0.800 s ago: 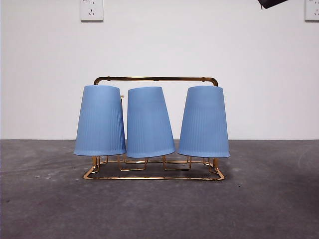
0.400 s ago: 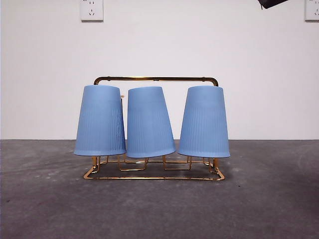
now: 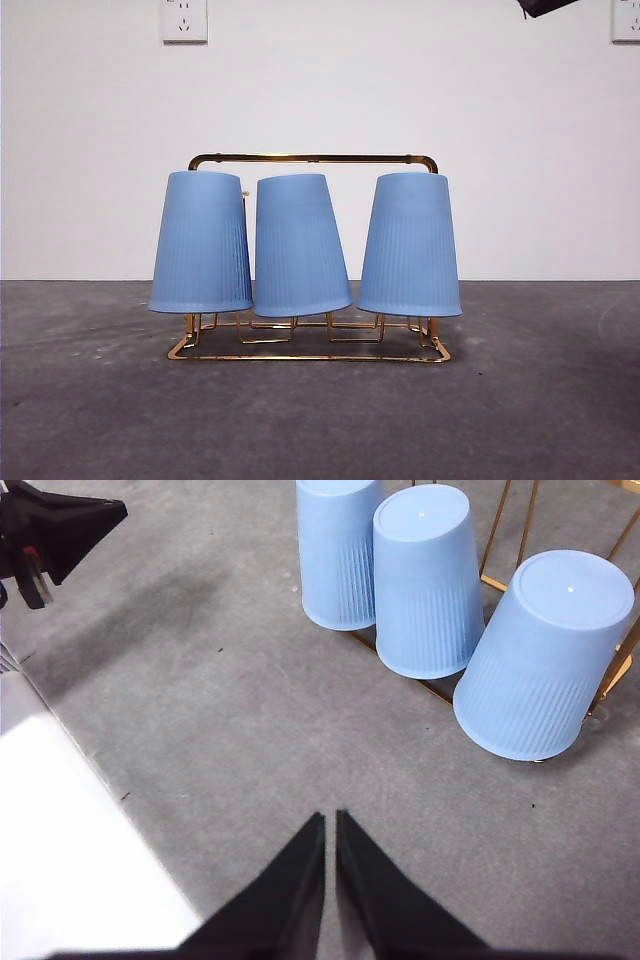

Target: Pick the top cup and place it on cupholder, pick up the mid cup and place it on cupholder, last pick the bottom cup and place it on cupholder.

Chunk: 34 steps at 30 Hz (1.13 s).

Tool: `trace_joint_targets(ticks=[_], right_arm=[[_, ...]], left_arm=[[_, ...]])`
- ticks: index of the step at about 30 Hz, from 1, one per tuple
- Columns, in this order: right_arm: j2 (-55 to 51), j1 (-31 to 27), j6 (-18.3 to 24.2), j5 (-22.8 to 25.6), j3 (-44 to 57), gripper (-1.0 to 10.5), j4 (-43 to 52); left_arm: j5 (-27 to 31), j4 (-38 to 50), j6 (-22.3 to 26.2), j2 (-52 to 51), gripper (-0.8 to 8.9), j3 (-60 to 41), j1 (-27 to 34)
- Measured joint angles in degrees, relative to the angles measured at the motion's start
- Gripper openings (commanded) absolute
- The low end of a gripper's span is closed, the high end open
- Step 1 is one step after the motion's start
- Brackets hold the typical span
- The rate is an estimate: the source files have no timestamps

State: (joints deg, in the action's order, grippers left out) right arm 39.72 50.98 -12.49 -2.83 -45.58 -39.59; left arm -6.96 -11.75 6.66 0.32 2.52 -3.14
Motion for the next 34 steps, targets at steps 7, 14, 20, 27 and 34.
trace_joint_targets(ticks=[7, 14, 20, 27, 34], right_arm=[[-3.13, -5.7, 4.22, 2.56, 0.57, 0.1, 3.48], [-14.47, -21.16, 6.99, 2.86, 12.11, 0.1, 16.28], [-24.81, -33.48, 9.33, 2.89, 24.7, 0.1, 24.83], [-33.42, -43.69, 9.75, 2.86, 34.93, 0.1, 30.67], [-38.01, -49.09, 9.75, 2.89, 40.44, 0.1, 31.69]], left_arm=[[0.0, 0.0, 0.0, -0.02, 0.07, 0.0, 0.0], [0.0, 0.02, 0.0, 0.0, 0.07, 0.0, 0.0], [0.0, 0.02, 0.0, 0.0, 0.07, 0.0, 0.0], [0.0, 0.0, 0.0, 0.0, 0.07, 0.0, 0.0], [0.0, 0.02, 0.0, 0.0, 0.07, 0.0, 0.0]])
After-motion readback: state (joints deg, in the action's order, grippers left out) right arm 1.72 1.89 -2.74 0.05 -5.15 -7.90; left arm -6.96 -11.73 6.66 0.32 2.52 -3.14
